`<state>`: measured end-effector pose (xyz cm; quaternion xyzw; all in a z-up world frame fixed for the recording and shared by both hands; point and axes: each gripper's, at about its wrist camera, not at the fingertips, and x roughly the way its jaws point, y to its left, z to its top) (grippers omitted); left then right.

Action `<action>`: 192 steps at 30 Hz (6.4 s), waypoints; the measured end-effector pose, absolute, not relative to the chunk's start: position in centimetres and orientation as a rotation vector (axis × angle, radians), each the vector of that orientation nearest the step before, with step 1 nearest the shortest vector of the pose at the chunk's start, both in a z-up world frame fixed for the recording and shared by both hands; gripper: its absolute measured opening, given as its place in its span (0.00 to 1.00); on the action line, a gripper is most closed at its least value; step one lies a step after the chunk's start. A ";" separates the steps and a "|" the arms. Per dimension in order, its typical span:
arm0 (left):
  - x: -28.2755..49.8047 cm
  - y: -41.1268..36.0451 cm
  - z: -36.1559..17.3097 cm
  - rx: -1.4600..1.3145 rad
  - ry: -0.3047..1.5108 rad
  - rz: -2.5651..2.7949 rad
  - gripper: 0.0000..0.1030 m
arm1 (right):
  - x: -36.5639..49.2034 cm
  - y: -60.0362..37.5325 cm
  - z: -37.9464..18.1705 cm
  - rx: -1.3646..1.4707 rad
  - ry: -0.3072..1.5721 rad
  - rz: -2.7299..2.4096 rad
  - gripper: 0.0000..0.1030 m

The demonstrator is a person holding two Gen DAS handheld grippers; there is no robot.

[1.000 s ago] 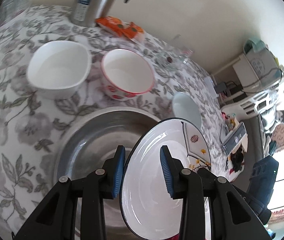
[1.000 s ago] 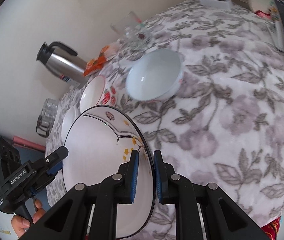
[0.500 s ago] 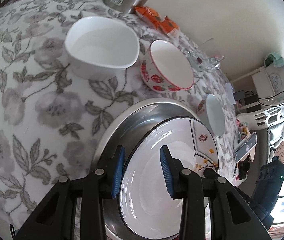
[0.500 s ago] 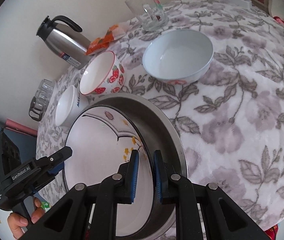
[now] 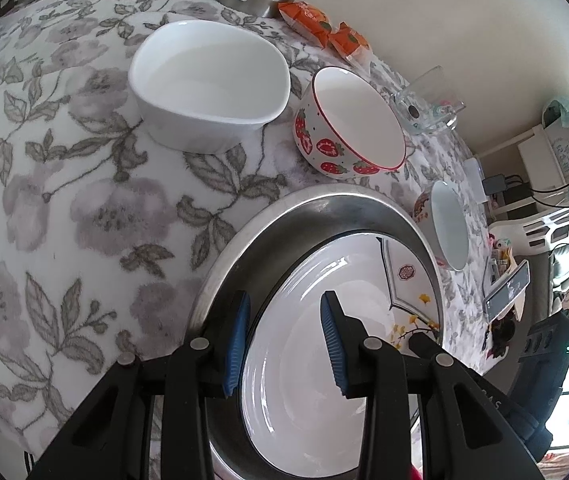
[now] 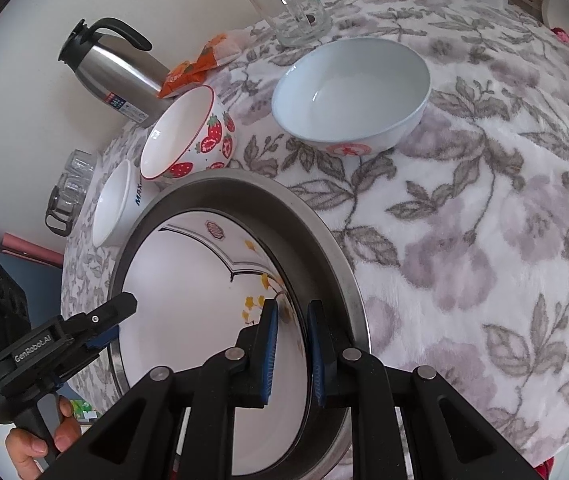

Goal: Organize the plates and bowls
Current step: 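Lower the yellow-blossom plate into the steel basin with both grippers, then open both grippers to release the plate rim and pull back, then move both grippers to the rim of the red-rimmed strawberry bowl, then close both grippers on the strawberry bowl rim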

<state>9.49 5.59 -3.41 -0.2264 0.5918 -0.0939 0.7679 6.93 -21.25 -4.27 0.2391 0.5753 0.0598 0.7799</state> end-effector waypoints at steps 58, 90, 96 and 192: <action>9.6 2.4 -1.2 -0.221 1.196 -0.141 0.50 | 6.8 -21.9 -1.8 0.442 1.161 0.115 0.26; 9.1 6.8 -0.3 -0.236 1.104 0.200 0.93 | 6.9 -21.8 -1.1 0.346 1.097 0.061 1.00; 9.0 7.4 0.0 -0.257 1.072 0.228 0.93 | 6.8 -22.0 -0.9 0.336 1.062 0.039 1.00; 25.2 1.5 -0.9 -0.332 1.083 -0.126 0.46 | 21.9 -15.7 -4.7 0.392 1.093 0.146 0.28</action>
